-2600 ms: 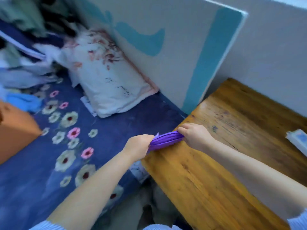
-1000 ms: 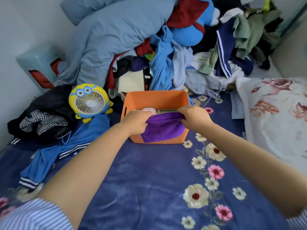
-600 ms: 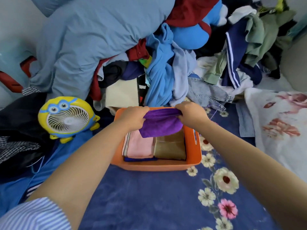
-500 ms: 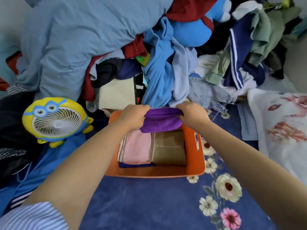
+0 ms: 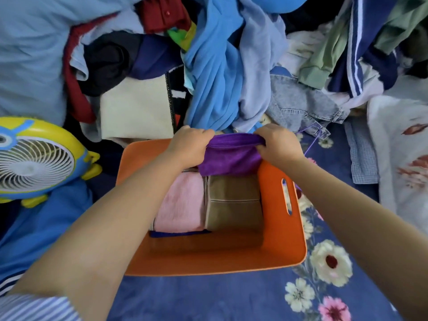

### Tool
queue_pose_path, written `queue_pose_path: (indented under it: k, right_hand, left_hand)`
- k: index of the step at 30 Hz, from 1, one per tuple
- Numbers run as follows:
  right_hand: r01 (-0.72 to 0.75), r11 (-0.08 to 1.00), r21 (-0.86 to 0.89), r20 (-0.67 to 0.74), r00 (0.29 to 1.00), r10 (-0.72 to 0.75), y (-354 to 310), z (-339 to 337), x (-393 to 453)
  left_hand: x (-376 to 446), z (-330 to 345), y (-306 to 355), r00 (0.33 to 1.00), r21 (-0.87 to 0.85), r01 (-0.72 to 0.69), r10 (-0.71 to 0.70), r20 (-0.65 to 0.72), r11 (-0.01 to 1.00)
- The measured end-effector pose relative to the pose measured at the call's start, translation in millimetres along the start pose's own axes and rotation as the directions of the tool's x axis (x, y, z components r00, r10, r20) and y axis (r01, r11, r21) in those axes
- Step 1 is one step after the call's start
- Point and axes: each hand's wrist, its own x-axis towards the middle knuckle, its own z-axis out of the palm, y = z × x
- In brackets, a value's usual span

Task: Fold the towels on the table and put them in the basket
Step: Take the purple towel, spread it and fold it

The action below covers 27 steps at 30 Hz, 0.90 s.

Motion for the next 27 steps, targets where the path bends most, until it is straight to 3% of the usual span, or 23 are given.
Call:
queue_pose_path:
  k: [2, 4, 5, 7, 9, 11, 13, 15, 18, 20, 22, 24, 27]
  right_hand:
    - [0.12, 0.993, 0.0, -0.102, 0.988, -0.119, 2, 6, -11]
    - [0.217, 0.97, -0.109, -0.108, 0.968, -0.229, 0, 15, -31]
    - [0.265, 0.948, -0.178, -0.02, 0.962, -0.273, -2, 23, -42]
    - [0.299, 0.924, -0.239, 0.354, 0.913, -0.204, -13, 39, -63]
    - [0.331, 0.903, -0.275, 0.635, 0.767, -0.088, -19, 63, -83]
    - [0.363, 0.89, -0.277, 0.749, 0.661, -0.036, -25, 78, -96]
    - [0.367, 0.886, -0.282, 0.808, 0.589, 0.013, -24, 87, -101]
    - [0.314, 0.915, -0.253, 0.81, 0.585, 0.024, -22, 91, -96]
    - [0.084, 0.979, -0.187, 0.68, 0.731, 0.067, -15, 92, -81]
    - [-0.078, 0.984, -0.158, 0.558, 0.815, 0.154, -10, 100, -70]
    - [-0.256, 0.958, -0.128, 0.505, 0.815, 0.285, -9, 108, -65]
    - [-0.37, 0.926, -0.078, 0.487, 0.796, 0.359, -6, 120, -59]
    - [-0.494, 0.852, 0.176, 0.456, 0.808, 0.374, -4, 128, -52]
  left_hand:
    - [-8, 6, 5, 0.986, 0.095, -0.08, 0.093, -0.136, 0.992]
    - [-25, 23, 12, 0.958, 0.079, -0.205, 0.217, -0.188, 0.976]
    - [-36, 37, 17, 0.944, 0.076, -0.271, 0.281, -0.171, 0.959]
    - [-56, 60, 31, 0.926, 0.088, -0.373, 0.376, -0.023, 0.924]
    - [-71, 81, 46, 0.86, 0.027, -0.44, 0.412, 0.3, 0.898]
    - [-82, 91, 60, 0.764, -0.077, -0.402, 0.381, 0.521, 0.912]
    - [-86, 90, 65, 0.748, -0.114, -0.377, 0.375, 0.548, 0.919]
    - [-87, 92, 64, 0.813, -0.183, -0.273, 0.328, 0.481, 0.944]
    - [-82, 100, 60, 0.941, -0.273, 0.122, -0.024, 0.338, 0.954]
    - [-74, 103, 59, 0.896, -0.328, 0.418, -0.324, 0.305, 0.847]
    - [-66, 109, 57, 0.787, -0.365, 0.612, -0.491, 0.373, 0.702]
    - [-57, 115, 56, 0.726, -0.38, 0.682, -0.522, 0.447, 0.624]
    - [-49, 120, 57, 0.682, -0.447, 0.731, -0.536, 0.497, 0.516]
